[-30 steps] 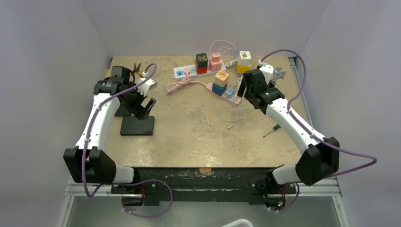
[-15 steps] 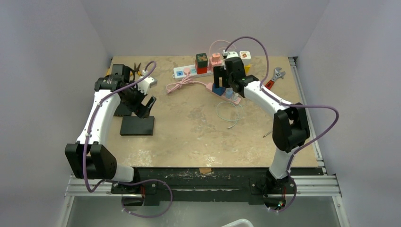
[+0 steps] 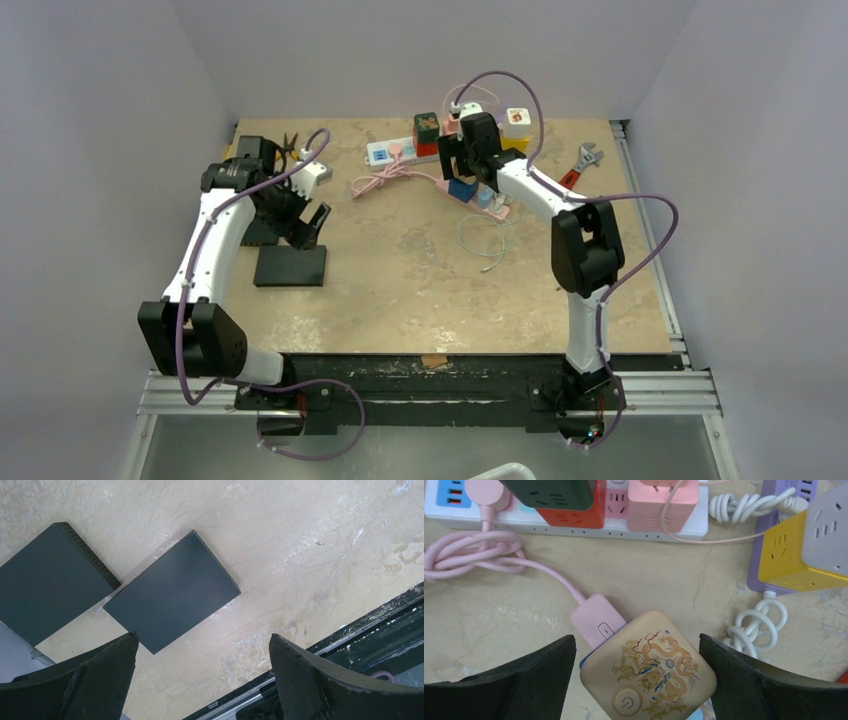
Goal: Pull the plug off the socket
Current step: Move the socket to the center of the board.
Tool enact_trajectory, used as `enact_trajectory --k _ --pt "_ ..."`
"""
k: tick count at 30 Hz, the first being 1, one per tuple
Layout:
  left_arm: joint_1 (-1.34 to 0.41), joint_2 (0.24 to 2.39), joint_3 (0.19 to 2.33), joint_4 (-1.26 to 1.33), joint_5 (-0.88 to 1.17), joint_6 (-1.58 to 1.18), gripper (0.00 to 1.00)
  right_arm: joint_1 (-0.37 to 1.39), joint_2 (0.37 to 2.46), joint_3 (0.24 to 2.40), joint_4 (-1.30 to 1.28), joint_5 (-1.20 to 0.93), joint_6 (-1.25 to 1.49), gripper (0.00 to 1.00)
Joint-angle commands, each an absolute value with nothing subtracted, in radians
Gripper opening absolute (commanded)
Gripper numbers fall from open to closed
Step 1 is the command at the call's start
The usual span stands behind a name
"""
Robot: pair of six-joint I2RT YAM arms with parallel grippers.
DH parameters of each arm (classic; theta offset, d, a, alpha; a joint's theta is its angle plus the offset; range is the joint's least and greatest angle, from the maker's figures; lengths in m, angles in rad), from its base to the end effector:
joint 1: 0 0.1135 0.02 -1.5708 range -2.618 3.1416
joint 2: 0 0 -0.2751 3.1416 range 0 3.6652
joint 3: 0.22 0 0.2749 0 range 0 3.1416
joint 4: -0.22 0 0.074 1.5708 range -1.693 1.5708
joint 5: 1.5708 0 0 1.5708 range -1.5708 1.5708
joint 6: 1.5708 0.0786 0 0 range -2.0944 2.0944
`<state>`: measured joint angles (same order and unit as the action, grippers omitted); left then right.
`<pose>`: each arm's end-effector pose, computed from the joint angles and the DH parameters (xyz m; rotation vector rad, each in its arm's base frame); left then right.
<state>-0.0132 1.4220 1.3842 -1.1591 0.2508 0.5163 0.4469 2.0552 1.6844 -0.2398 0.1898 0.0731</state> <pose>0.3041 -0.0235 0.2956 0.7720 2.6003 -0.2034 0.4968 0.2216 0.2290 -0.2972 2.1498 0.0908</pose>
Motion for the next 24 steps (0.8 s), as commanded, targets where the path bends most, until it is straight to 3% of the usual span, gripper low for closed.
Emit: enact_trajectory --k 1,6,10,15,24 --pt "-0.002 1.450 1.429 -1.125 0.265 0.478 1.00 0.479 2.010 1.665 -0.226 0.282 0.061 0.89" --pt "-0.002 1.457 1.439 -1.125 0.277 0.467 1.00 0.532 1.844 1.558 -0.105 0.442 0.039 0.95" --pt "-0.003 1.458 1.442 -1.121 0.272 0.456 1.00 0.618 1.849 1.665 -0.127 0.420 0.052 0.99" --pt "0.000 1.461 1.446 -1.121 0.257 0.449 1.00 0.722 2.059 1.901 -0.196 0.379 0.086 0.99" --pt "0.040 1.465 1.487 -1.132 0.261 0.452 1.00 0.724 2.509 2.456 -0.446 0.318 0.234 0.97"
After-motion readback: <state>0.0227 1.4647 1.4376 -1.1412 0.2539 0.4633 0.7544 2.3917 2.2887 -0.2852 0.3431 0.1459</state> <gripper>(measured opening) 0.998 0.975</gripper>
